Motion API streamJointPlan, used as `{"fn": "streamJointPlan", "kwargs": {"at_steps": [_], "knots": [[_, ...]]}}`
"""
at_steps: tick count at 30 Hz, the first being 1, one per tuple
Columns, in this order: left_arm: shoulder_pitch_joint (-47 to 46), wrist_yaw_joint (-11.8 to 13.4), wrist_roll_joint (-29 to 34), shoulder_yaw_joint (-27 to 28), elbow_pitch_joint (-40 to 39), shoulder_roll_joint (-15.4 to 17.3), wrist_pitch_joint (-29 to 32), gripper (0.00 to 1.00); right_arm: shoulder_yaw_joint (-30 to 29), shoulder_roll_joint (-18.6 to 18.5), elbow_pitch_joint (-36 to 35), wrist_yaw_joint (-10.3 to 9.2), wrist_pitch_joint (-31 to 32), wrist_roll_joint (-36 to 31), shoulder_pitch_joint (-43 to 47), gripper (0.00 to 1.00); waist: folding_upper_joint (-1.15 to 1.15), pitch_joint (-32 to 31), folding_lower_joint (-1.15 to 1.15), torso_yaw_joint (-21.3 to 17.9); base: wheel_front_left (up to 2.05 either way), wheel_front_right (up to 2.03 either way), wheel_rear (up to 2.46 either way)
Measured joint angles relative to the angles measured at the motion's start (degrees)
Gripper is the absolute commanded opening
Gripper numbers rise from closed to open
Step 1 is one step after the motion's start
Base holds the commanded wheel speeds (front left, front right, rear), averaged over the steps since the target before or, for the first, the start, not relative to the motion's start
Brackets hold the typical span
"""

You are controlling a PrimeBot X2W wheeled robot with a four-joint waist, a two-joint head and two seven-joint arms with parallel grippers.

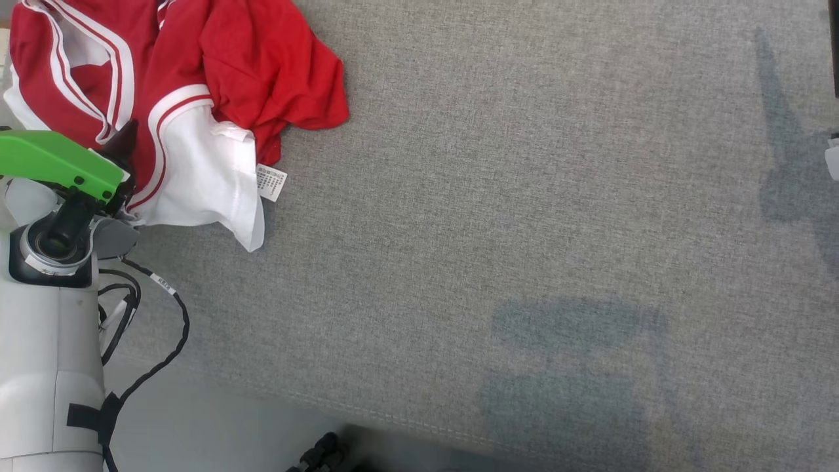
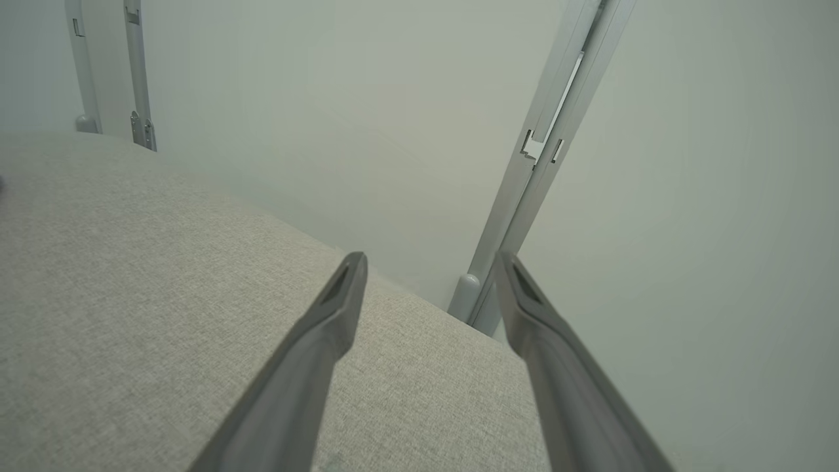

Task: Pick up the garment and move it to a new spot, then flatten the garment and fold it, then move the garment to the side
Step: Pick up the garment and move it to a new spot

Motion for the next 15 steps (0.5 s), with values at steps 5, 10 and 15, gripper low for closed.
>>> {"fn": "streamJointPlan", "kwargs": {"at_steps": [5,10,15], "knots": [[-0.7,-0.6,-0.8,0.5,0.3,0.0,-0.1,0.00,0.1,0.5,0.6,-0.05,-0.6,0.0,0.0,1.00,0.00,-1.5,0.00,-0.1,0.00,0.00,0.00],[-2.7,-2.4,-1.3,0.3,-1.2,0.0,0.2,0.00,0.3,1.0,1.4,-0.08,-0.7,0.5,0.2,1.00,0.00,-2.8,0.00,-0.4,0.00,0.00,0.00],[-5.8,-5.4,-2.6,-0.9,-4.5,-0.1,1.4,0.00,0.8,2.2,2.3,-0.24,-2.0,0.5,0.4,1.00,0.00,-4.4,0.00,-0.8,0.00,0.00,0.00]]}}
